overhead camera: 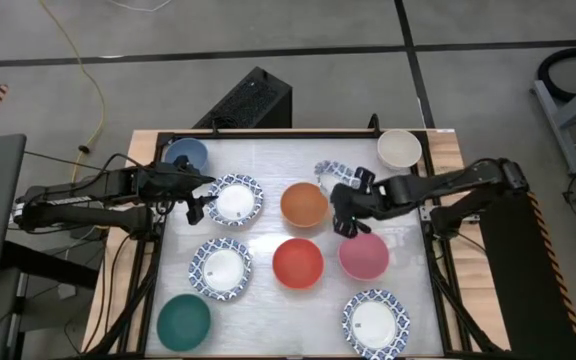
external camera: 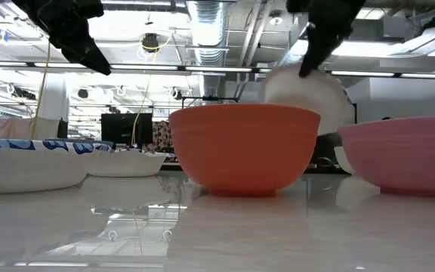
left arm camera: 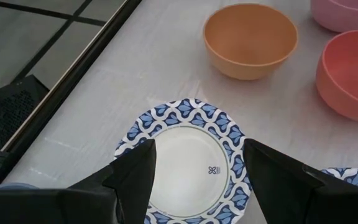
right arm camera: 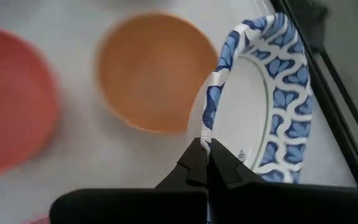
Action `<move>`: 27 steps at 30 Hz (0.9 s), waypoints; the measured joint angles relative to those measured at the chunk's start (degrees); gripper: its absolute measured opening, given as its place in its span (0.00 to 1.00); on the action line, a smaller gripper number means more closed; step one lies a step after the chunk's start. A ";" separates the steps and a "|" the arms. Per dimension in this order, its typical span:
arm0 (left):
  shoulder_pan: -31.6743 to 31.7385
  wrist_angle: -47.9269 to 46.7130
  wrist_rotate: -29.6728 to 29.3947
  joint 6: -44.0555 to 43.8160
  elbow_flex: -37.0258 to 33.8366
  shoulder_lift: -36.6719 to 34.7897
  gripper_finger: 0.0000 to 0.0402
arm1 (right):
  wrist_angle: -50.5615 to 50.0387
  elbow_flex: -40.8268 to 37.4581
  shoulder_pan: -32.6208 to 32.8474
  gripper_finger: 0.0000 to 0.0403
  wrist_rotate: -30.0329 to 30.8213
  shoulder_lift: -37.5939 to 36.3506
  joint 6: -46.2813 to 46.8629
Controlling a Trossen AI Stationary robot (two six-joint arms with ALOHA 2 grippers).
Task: Nest bowls inside each other
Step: Stack the top right white patterned bowl on top of the other middle white patterned bowl
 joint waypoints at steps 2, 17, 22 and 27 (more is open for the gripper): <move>0.00 0.02 0.00 0.00 0.00 -0.02 0.58 | 1.83 1.12 2.30 0.01 0.01 0.20 -3.15; 0.02 -0.29 0.00 0.20 0.00 -0.02 0.58 | 47.64 1.52 3.08 0.01 -9.17 9.46 -44.26; 0.00 -0.50 -0.08 0.21 0.00 -0.02 0.58 | 52.41 1.52 3.80 0.01 -18.63 12.58 -46.13; 0.02 -0.45 -5.94 1.55 0.00 -0.02 0.58 | 59.05 1.52 4.45 0.01 -27.38 16.09 -46.82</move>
